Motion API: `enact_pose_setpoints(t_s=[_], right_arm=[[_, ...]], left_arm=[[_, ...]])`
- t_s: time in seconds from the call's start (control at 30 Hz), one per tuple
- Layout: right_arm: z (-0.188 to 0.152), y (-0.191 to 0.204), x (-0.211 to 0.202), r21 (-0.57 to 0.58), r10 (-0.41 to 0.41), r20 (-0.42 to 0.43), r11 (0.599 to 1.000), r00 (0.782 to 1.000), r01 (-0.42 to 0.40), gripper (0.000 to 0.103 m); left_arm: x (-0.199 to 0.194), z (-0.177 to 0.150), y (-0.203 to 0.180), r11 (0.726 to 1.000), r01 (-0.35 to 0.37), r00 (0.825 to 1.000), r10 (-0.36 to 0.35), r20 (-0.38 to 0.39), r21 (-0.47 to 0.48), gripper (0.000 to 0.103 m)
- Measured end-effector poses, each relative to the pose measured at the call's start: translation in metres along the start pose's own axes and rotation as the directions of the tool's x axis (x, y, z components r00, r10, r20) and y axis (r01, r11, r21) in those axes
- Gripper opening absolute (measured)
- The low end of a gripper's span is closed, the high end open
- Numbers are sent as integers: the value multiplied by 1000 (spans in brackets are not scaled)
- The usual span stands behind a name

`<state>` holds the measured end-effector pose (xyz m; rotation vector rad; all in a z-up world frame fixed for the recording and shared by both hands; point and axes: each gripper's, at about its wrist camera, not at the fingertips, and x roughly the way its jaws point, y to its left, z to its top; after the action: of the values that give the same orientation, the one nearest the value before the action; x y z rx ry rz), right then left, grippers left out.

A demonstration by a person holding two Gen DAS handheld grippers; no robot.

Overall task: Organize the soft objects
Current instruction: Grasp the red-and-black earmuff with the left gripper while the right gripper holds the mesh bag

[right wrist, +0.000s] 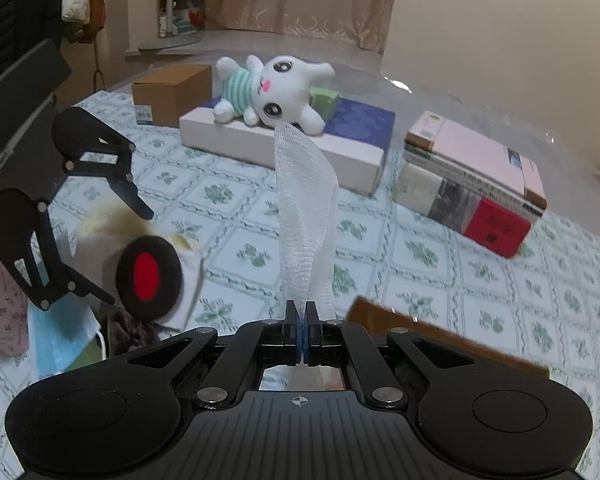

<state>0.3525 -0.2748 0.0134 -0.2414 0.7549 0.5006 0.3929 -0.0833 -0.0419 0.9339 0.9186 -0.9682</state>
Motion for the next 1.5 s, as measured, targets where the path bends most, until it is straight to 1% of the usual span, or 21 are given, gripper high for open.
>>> enact_pose_setpoints(t_s=[0.07, 0.13, 0.37, 0.47, 0.5, 0.53, 0.57, 0.63, 0.73, 0.8, 0.9, 0.93, 0.97, 1.0, 1.07, 1.13, 1.17, 1.23, 1.27, 1.37, 1.5], right_arm=[[-6, -4, 1, 17, 6, -7, 1000, 1000, -6, 1], [-11, -6, 2, 29, 10, -12, 1000, 1000, -10, 1], [-26, -11, 1, 55, 12, -20, 998, 1000, -11, 1], [-31, -14, -2, 72, 5, -17, 997, 1000, -4, 1], [-32, -16, -3, 78, 5, -16, 997, 1000, -4, 1], [-33, -16, -4, 83, 5, -15, 997, 1000, -3, 1], [-34, -17, -6, 88, 3, -13, 996, 1000, -2, 1], [-34, -17, -9, 95, 2, -7, 995, 1000, -2, 1], [-34, -15, -14, 96, 2, -1, 995, 1000, -2, 1], [-33, -13, -16, 95, 2, 2, 995, 1000, -2, 1], [-34, -13, -17, 99, 1, 3, 995, 1000, -1, 1], [-35, -13, -17, 103, 1, 2, 995, 1000, -1, 1], [-35, -14, -16, 107, 1, 0, 994, 1000, -1, 1], [-35, -14, -15, 111, 0, -1, 994, 1000, 0, 1], [-35, -15, -13, 111, -3, -4, 994, 1000, 4, 1], [-35, -15, -12, 110, -7, -6, 994, 1000, 7, 1], [-35, -15, -12, 110, -7, -6, 994, 1000, 8, 1], [-35, -14, -12, 109, -8, -5, 994, 1000, 9, 1], [-35, -13, -12, 109, -9, -5, 994, 1000, 10, 1], [-33, -12, -14, 110, -12, 0, 994, 1000, 12, 1], [-30, -8, -24, 115, -15, 17, 993, 1000, 13, 1]], left_arm=[[8, 3, 0, 1000, 13, 1000, -12, -15, 19, 80], [15, 5, 1, 1000, 9, 1000, -9, -28, 25, 80], [27, 5, 6, 1000, 1, 998, 0, -55, 22, 80], [25, 5, 6, 1000, -3, 999, 4, -50, 14, 76], [23, 5, 6, 1000, -3, 999, 3, -45, 8, 72], [21, 5, 6, 1000, 5, 999, -5, -38, 5, 49], [18, 6, 6, 1000, 4, 999, -4, -32, -2, 37], [13, 8, 7, 1000, -23, 1000, 23, -20, -13, 36], [8, 8, 8, 999, -8, 1000, 8, -20, -37, 26], [7, 8, 5, 1000, -8, 1000, 7, -25, -25, 26], [9, 3, -3, 1000, -2, 999, 3, -32, 25, 26], [10, 1, -5, 999, 2, 999, -1, -39, 37, 27], [13, -1, -7, 998, 6, 999, -3, -54, 57, 35], [15, -3, -9, 997, 4, 998, 1, -65, 77, 38], [21, -6, -12, 994, -11, 996, 20, -83, 108, 39], [25, -8, -11, 995, -19, 996, 27, -83, 98, 39], [25, -8, -8, 997, -19, 997, 25, -71, 81, 32], [21, -7, -6, 998, -14, 999, 17, -51, 61, 23], [19, -6, -4, 998, -17, 999, 19, -40, 55, 20], [7, -3, -1, 999, -31, 999, 32, -14, 29, 13], [-20, 1, 4, 996, -78, 996, 79, 45, -38, 10]])
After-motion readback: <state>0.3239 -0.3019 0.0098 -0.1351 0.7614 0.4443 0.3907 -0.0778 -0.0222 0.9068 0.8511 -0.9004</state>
